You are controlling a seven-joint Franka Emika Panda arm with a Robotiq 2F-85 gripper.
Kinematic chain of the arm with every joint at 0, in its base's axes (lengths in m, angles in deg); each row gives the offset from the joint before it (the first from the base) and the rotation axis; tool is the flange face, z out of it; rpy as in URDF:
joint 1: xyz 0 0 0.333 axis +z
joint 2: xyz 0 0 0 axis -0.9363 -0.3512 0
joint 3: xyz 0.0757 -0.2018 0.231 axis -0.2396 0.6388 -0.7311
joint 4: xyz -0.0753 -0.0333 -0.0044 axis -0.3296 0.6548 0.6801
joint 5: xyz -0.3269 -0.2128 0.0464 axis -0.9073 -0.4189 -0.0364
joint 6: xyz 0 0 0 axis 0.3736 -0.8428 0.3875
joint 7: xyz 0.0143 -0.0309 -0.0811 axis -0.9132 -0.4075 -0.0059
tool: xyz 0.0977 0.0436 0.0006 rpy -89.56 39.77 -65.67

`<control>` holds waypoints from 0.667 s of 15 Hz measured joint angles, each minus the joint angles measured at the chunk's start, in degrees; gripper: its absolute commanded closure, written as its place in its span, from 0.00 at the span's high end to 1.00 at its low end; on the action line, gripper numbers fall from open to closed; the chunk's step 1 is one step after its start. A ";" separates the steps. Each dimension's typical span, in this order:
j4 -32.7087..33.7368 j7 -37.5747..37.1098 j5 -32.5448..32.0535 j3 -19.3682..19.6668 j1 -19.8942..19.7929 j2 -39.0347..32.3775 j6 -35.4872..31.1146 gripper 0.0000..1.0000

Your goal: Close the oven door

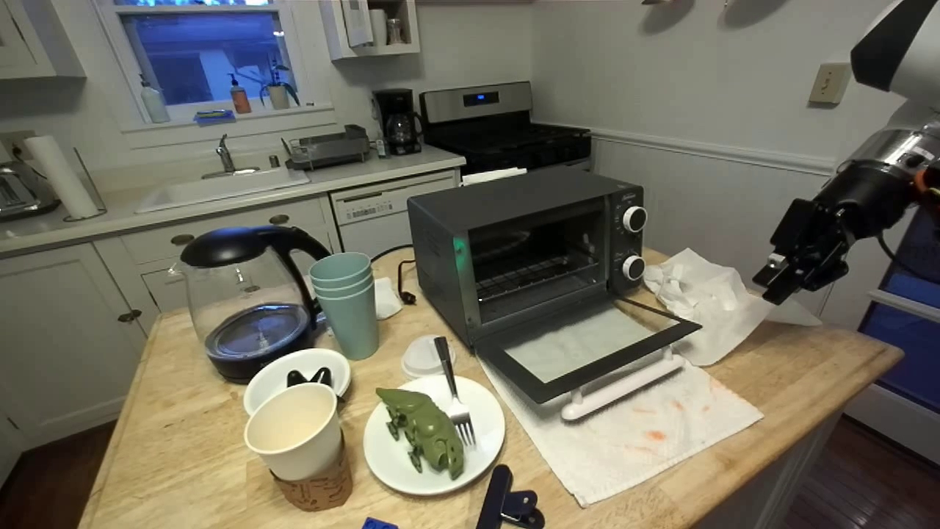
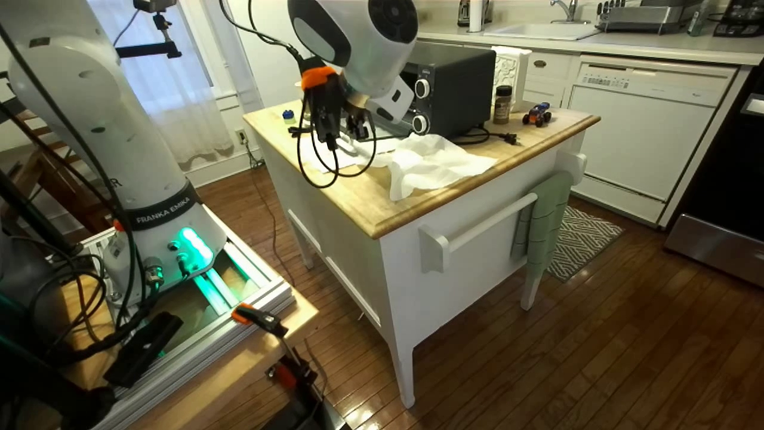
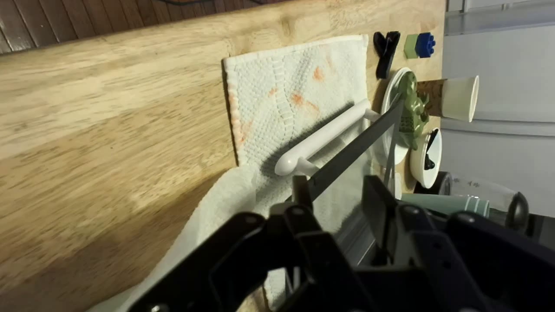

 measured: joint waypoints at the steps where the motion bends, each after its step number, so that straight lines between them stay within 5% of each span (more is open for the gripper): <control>1: 0.66 0.00 0.76 -0.96 -0.73 -1.73 0.13 0.01; 10: 6.00 -0.05 9.74 -7.27 -4.06 -14.02 -1.32 0.00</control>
